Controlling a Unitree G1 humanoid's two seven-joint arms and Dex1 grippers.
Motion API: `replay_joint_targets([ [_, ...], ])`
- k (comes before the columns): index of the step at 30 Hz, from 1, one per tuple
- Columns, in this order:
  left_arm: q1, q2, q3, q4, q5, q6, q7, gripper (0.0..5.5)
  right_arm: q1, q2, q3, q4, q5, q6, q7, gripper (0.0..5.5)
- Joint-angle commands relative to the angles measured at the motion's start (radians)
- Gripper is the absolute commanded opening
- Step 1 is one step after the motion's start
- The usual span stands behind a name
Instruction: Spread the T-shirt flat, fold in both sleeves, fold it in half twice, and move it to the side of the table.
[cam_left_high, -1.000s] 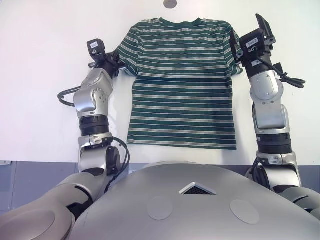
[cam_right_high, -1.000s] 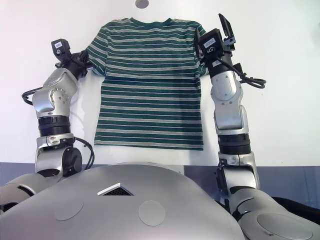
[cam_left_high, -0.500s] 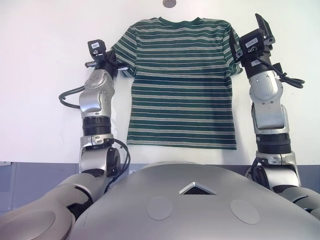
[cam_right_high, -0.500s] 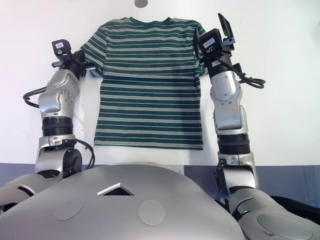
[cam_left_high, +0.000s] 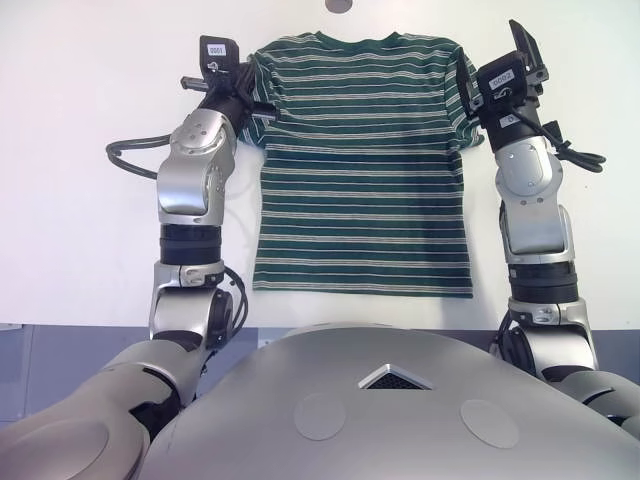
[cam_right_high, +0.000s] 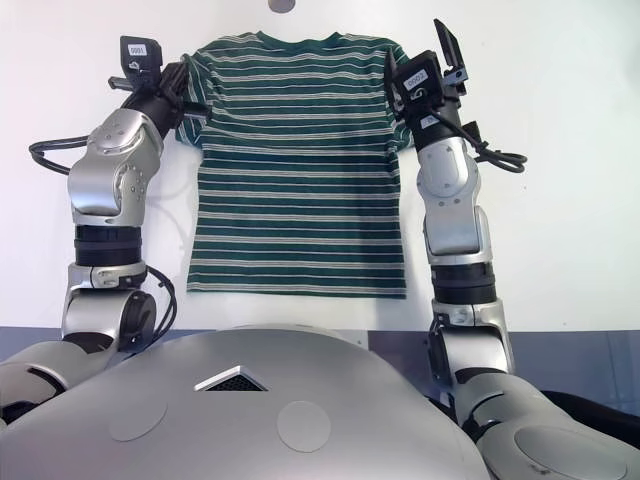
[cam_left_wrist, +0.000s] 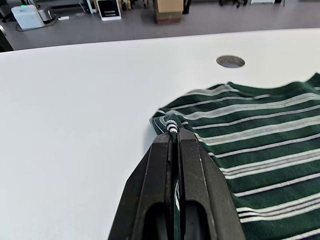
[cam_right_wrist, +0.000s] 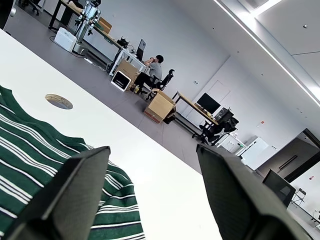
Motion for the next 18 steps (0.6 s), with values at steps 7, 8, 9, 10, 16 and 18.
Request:
replay_joint_targets([
  [7, -0.032, -0.059, -0.032, -0.148, -0.038, 0.208, -0.007, 0.03, 0.003, 0.011, -0.002, -0.003, -0.01, 0.003, -0.01, 3.2],
  [8, -0.042, -0.076, -0.033, -0.142, -0.04, 0.218, -0.002, 0.03, 0.004, 0.012, -0.001, -0.004, -0.011, 0.004, -0.01, 3.2],
  [9, -0.05, -0.092, -0.035, -0.135, -0.044, 0.227, 0.002, 0.03, 0.004, 0.013, -0.002, -0.003, -0.011, 0.004, -0.011, 3.2],
  [10, -0.06, -0.11, -0.038, -0.124, -0.048, 0.234, 0.007, 0.03, 0.004, 0.015, -0.002, -0.004, -0.012, 0.004, -0.012, 3.2],
  [16, -0.119, -0.211, -0.023, 0.029, -0.033, 0.19, 0.077, 0.03, 0.003, 0.024, 0.004, -0.002, -0.015, 0.004, -0.015, 3.2],
  [18, -0.122, -0.22, -0.031, 0.03, -0.033, 0.187, 0.078, 0.03, 0.006, 0.023, 0.002, 0.001, -0.015, 0.002, -0.017, 3.2],
])
